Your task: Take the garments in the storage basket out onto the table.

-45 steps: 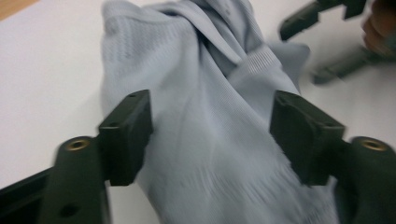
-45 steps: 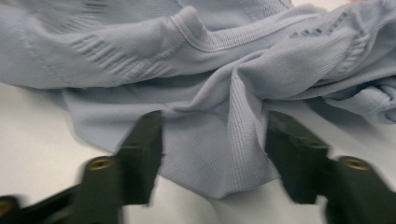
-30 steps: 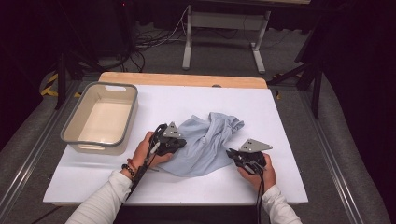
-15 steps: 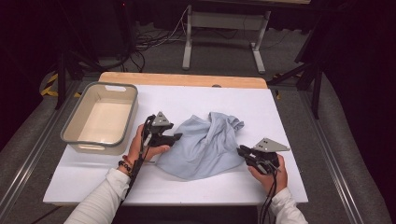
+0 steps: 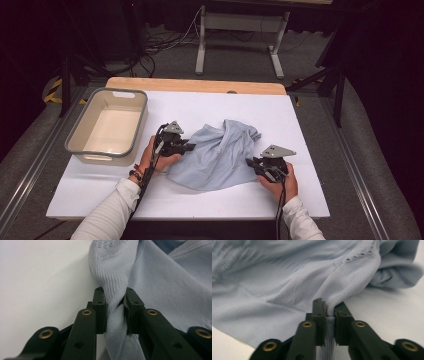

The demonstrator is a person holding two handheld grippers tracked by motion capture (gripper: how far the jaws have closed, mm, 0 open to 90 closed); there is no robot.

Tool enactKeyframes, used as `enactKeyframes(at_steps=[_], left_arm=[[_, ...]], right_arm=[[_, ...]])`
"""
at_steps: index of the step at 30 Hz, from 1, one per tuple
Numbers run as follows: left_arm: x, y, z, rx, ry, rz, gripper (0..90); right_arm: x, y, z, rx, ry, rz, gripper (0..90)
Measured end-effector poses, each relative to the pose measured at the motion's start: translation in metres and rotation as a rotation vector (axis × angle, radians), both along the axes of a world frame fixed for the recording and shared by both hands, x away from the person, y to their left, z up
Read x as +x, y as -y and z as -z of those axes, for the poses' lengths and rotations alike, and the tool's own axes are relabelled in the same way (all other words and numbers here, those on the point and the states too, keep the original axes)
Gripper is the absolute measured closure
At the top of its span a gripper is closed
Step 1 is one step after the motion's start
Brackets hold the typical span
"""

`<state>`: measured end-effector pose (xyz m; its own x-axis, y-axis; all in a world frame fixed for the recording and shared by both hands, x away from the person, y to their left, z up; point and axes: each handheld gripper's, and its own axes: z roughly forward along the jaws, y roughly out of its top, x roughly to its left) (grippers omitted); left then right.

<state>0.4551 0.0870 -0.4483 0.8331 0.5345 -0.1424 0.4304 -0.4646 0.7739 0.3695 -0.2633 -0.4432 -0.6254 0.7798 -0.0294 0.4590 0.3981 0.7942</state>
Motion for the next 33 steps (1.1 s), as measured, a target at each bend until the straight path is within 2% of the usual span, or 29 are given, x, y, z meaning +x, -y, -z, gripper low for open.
enactKeyframes(at_steps=[1, 3, 4, 5, 7, 9, 10, 12, 14, 15, 17, 18, 19, 20, 21, 24, 27, 28, 29, 32, 33], left_arm=[[-0.006, -0.002, -0.005, -0.001, 0.038, -0.016, 74.8], [-0.008, -0.005, -0.009, -0.004, 0.053, -0.022, 74.8], [-0.012, -0.008, -0.013, -0.018, 0.068, -0.034, 74.9], [-0.015, -0.015, -0.018, -0.043, 0.067, -0.04, 73.9], [-0.018, -0.019, -0.021, -0.044, 0.074, -0.041, 73.6], [-0.023, -0.025, -0.025, -0.027, 0.102, -0.05, 72.6], [-0.027, -0.028, -0.026, -0.019, 0.114, -0.073, 69.8], [-0.029, -0.031, -0.025, -0.004, 0.115, -0.083, 69.1], [-0.031, -0.035, -0.024, 0.018, 0.14, -0.119, 68.2], [-0.031, -0.036, -0.022, 0.019, 0.129, -0.13, 63.5], [-0.033, -0.038, -0.02, 0.033, 0.132, -0.13, 60.5], [-0.037, -0.037, -0.022, 0.052, 0.174, -0.123, 60.1], [-0.037, -0.037, -0.022, 0.052, 0.174, -0.123, 59.5], [-0.039, -0.035, -0.024, 0.041, 0.184, -0.109, 59.5], [-0.041, -0.032, -0.026, 0.033, 0.206, -0.097, 51.7], [-0.052, -0.015, -0.034, 0.019, 0.236, -0.03, 48.3], [-0.062, 0.004, -0.039, 0.004, 0.25, 0.032, 39.8], [-0.067, 0.016, -0.041, 0.002, 0.257, 0.075, 34.2], [-0.067, 0.016, -0.041, 0.002, 0.257, 0.075, 32.4], [-0.072, 0.037, -0.038, 0.034, 0.255, 0.135, 29.1], [-0.072, 0.043, -0.035, 0.058, 0.256, 0.144, 29.0]], right_arm=[[-0.002, 0.003, -0.003, 0.008, 0.014, 0.002, 84.7], [-0.004, 0.006, -0.006, 0.014, 0.026, 0.007, 85.0], [-0.007, 0.009, -0.009, 0.025, 0.037, 0.009, 85.2], [-0.012, 0.014, -0.016, 0.046, 0.058, 0.006, 85.3], [-0.014, 0.015, -0.018, 0.049, 0.066, 0.006, 85.4], [-0.019, 0.016, -0.022, 0.063, 0.078, 0.0, 85.4], [-0.022, 0.016, -0.023, 0.067, 0.082, -0.005, 85.3], [-0.022, 0.015, -0.023, 0.065, 0.08, -0.006, 85.2], [-0.022, 0.014, -0.018, 0.04, 0.067, 0.002, 84.8], [-0.02, 0.012, -0.01, 0.017, 0.034, 0.003, 82.7], [-0.019, 0.011, -0.007, 0.006, 0.02, 0.001, 79.3], [-0.017, 0.01, -0.002, -0.024, 0.0, 0.01, 64.7], [-0.017, 0.01, -0.002, -0.021, -0.004, 0.014, 60.3], [-0.017, 0.01, -0.002, -0.021, -0.004, 0.014, 60.3], [-0.016, 0.011, -0.003, -0.012, 0.003, 0.017, 53.7], [-0.015, 0.014, -0.005, 0.008, 0.015, 0.028, 49.4], [-0.015, 0.017, -0.007, 0.027, 0.033, 0.039, 53.2], [-0.015, 0.017, -0.007, 0.032, 0.04, 0.047, 56.5], [-0.015, 0.017, -0.008, 0.038, 0.041, 0.045, 57.3], [-0.014, 0.017, -0.007, 0.036, 0.045, 0.048, 59.1], [-0.014, 0.017, -0.007, 0.042, 0.041, 0.045, 59.7]])
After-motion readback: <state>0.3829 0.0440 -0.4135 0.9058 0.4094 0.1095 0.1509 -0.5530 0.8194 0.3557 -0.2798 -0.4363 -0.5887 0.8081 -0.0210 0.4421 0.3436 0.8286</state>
